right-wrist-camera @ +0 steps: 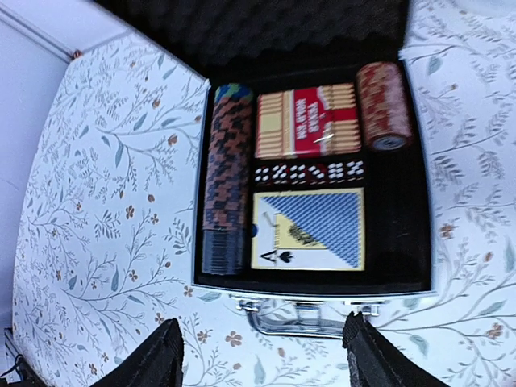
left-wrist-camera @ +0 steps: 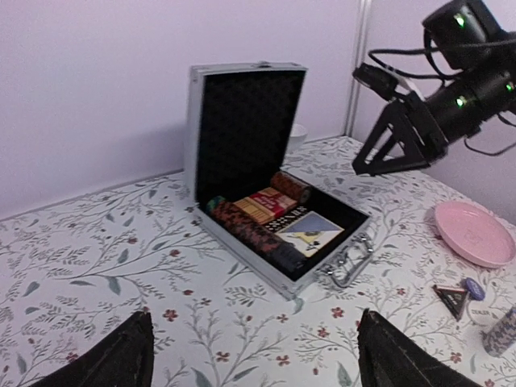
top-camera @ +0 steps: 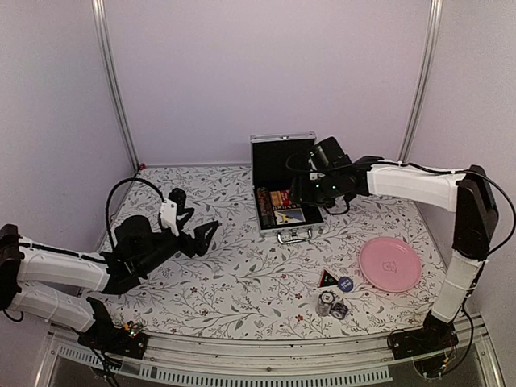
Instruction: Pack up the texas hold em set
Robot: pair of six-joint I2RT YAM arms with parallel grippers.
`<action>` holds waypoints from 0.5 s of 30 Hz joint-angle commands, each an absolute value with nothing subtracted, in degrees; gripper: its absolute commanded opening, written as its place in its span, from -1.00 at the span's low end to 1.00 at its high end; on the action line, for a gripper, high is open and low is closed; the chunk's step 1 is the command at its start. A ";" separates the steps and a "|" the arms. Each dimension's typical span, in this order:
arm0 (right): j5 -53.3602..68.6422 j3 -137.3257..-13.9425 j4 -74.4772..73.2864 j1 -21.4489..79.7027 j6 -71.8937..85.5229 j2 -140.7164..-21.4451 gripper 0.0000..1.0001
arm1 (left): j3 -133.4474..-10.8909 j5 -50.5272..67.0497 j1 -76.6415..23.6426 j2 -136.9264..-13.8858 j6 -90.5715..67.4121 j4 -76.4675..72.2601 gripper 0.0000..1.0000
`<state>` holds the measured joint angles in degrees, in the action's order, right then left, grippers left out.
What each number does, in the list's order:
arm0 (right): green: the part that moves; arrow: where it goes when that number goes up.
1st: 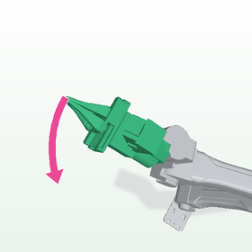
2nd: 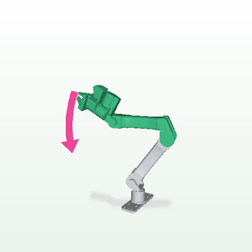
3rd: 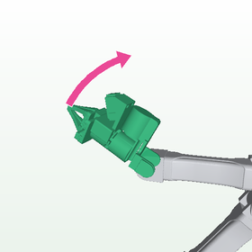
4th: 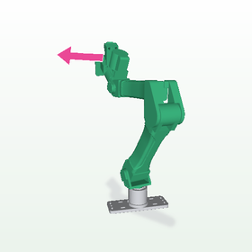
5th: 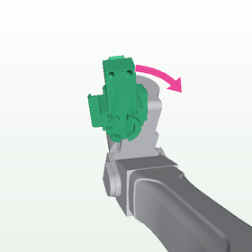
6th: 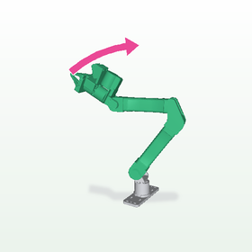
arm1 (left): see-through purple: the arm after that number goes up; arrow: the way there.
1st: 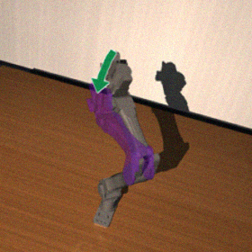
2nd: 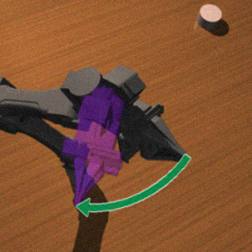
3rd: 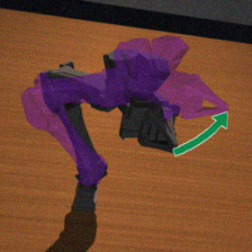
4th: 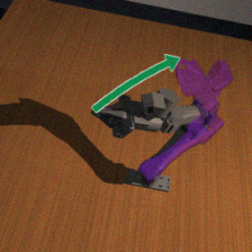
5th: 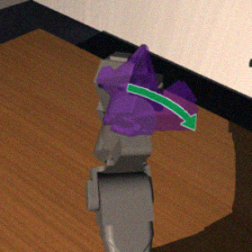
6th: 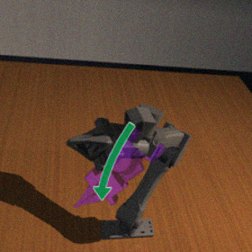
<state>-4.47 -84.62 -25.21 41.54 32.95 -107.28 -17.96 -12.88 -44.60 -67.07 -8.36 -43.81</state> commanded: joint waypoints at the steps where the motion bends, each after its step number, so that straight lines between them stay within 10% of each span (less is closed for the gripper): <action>1: -5.29 -75.64 -21.86 35.43 31.42 -96.83 0.40 | -19.86 -8.52 -53.59 -74.40 -5.25 -53.80 0.75; 15: -3.79 -61.65 -14.54 28.64 32.94 -82.89 0.48 | -36.14 13.21 -66.80 -108.69 -1.14 -79.16 0.68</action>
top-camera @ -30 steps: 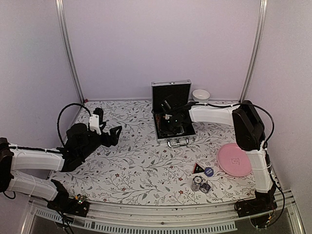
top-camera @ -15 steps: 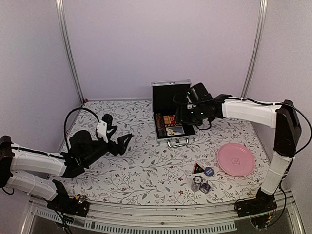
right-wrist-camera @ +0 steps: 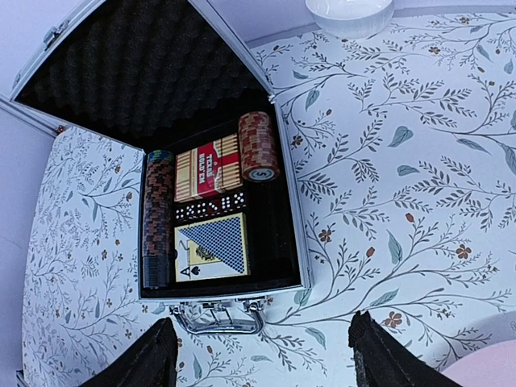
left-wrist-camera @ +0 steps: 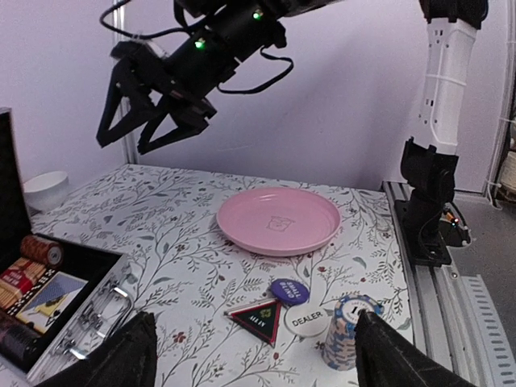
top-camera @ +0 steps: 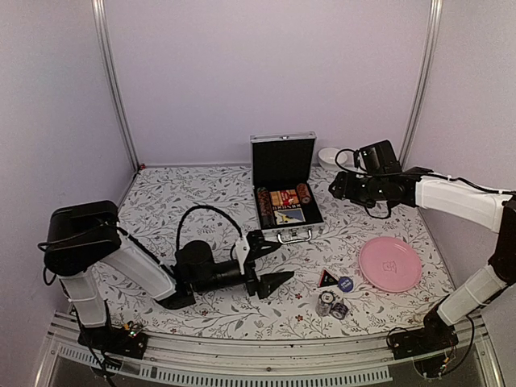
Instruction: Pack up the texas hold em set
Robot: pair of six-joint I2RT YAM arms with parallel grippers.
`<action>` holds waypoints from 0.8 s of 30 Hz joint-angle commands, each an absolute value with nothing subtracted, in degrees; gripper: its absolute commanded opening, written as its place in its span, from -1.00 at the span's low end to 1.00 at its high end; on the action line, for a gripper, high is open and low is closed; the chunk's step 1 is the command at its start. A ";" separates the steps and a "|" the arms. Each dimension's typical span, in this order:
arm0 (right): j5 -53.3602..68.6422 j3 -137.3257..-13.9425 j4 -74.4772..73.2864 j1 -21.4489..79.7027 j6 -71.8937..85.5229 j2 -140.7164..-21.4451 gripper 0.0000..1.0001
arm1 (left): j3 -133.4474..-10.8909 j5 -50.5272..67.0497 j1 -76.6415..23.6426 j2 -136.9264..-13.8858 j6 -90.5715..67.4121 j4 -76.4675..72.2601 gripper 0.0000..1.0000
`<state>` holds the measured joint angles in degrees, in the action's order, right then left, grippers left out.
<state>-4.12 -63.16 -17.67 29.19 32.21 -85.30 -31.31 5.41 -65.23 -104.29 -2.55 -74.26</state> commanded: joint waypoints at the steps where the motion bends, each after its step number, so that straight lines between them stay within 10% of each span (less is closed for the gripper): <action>1: -3.64 -61.43 -14.20 28.46 33.10 -82.63 0.48 | -37.38 13.99 -67.20 -110.17 -0.87 -78.66 0.67; 24: -1.25 -54.90 -9.33 25.75 35.15 -76.51 0.52 | -61.58 22.27 -70.75 -125.94 8.04 -43.54 0.55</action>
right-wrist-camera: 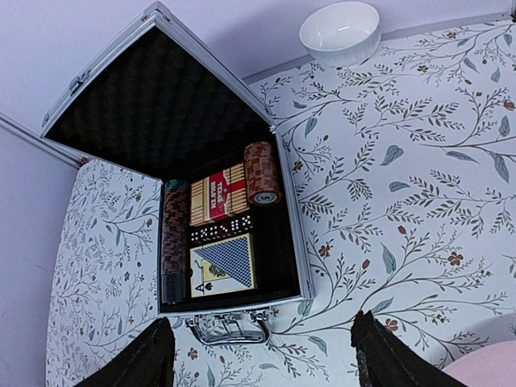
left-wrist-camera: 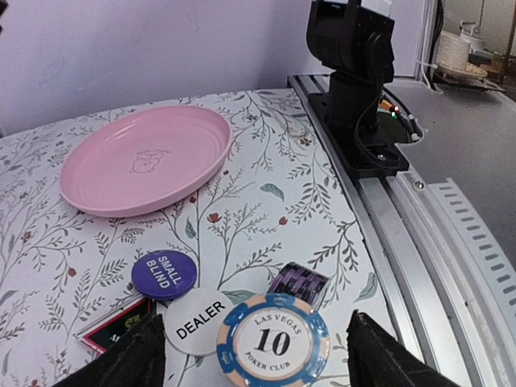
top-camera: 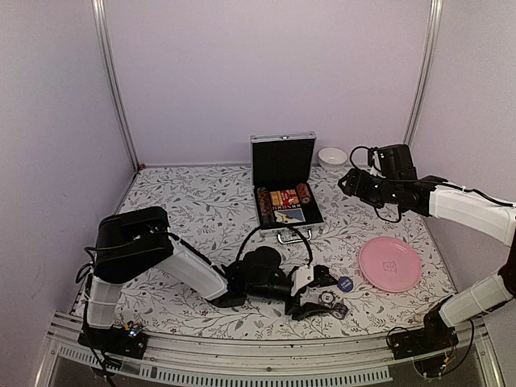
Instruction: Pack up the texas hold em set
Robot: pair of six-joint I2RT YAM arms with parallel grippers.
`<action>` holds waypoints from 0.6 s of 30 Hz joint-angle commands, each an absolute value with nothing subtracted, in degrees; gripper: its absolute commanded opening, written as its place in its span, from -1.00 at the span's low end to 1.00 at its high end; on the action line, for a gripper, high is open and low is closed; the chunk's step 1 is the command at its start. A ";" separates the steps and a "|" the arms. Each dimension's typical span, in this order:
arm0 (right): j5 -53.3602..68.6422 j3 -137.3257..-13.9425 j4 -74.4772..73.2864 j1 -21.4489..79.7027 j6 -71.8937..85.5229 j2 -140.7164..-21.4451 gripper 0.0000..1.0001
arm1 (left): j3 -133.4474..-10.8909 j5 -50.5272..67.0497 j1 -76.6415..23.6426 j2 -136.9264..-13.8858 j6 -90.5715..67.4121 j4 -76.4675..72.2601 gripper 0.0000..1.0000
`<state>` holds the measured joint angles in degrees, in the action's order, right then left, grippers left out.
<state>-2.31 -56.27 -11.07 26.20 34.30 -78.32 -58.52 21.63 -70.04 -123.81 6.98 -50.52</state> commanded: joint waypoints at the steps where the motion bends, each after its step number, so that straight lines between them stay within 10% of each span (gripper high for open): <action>1: -1.18 -54.58 -9.24 25.69 35.16 -76.42 0.52 | -62.41 22.39 -70.80 -126.41 8.10 -42.25 0.54; 18: -0.12 -53.19 -7.48 25.36 36.07 -77.44 0.53 | -63.19 23.37 -70.83 -126.91 8.03 -41.77 -0.04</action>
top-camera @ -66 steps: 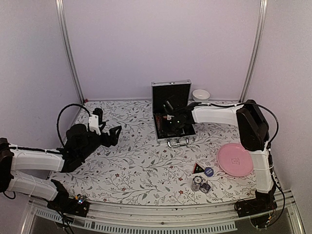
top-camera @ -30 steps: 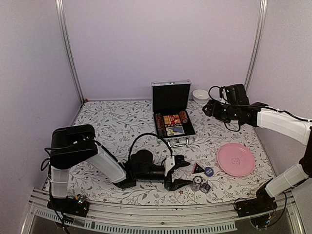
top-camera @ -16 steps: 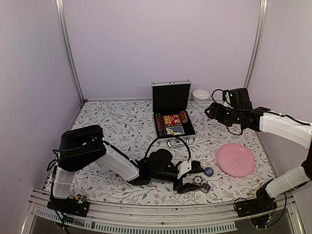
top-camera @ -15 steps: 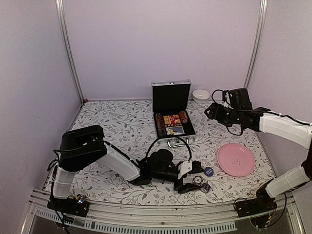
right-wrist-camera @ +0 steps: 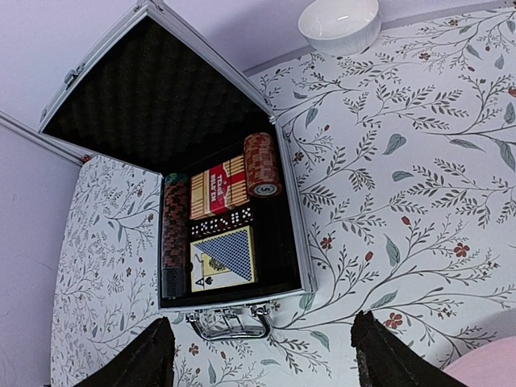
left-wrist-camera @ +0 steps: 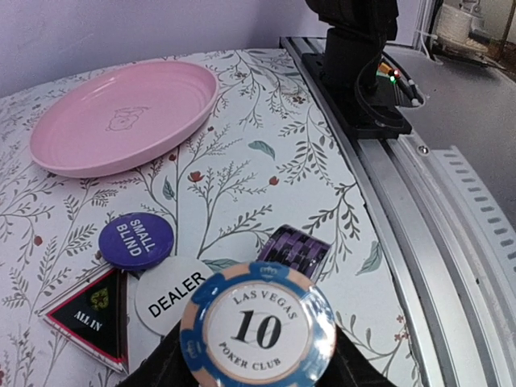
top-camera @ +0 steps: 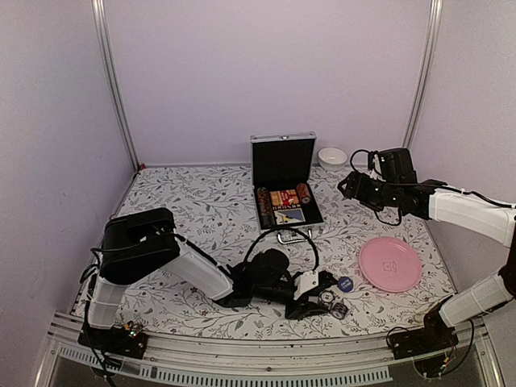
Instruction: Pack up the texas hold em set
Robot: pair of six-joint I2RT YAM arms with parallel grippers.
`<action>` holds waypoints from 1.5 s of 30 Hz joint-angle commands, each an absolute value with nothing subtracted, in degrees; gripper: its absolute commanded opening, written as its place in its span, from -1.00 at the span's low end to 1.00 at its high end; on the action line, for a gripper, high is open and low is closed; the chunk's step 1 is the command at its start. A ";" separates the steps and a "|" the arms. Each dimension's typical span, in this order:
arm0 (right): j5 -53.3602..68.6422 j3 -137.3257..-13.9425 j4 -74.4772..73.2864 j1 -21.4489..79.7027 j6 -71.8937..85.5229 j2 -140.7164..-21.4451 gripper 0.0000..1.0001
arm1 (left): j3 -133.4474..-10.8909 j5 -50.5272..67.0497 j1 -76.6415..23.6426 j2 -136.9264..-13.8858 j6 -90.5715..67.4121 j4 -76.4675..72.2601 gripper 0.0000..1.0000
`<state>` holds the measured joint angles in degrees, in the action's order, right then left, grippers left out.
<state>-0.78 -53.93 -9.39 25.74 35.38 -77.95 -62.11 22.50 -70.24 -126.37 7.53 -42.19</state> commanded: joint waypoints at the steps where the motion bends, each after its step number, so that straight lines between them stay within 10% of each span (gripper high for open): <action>1: -0.14 -53.24 -7.44 25.39 36.04 -77.50 0.53 | -63.32 23.50 -70.84 -126.99 7.98 -41.75 -0.04; 10: 0.15 -53.04 -7.21 25.31 36.21 -78.26 0.53 | -63.83 24.25 -70.75 -127.40 7.89 -42.22 0.12; 30: 2.95 -52.90 -7.32 25.31 36.50 -76.38 0.53 | -50.09 22.16 -63.52 -113.74 -5.64 -59.74 -0.48; 45: 33.66 -56.98 0.00 37.88 36.92 -82.83 0.80 | -39.65 0.81 -60.50 -99.11 6.85 -64.71 -0.51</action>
<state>22.94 -54.54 -5.23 32.29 36.49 -79.88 -40.23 6.92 -60.36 -100.27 2.68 -58.92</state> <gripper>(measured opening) 0.883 0.409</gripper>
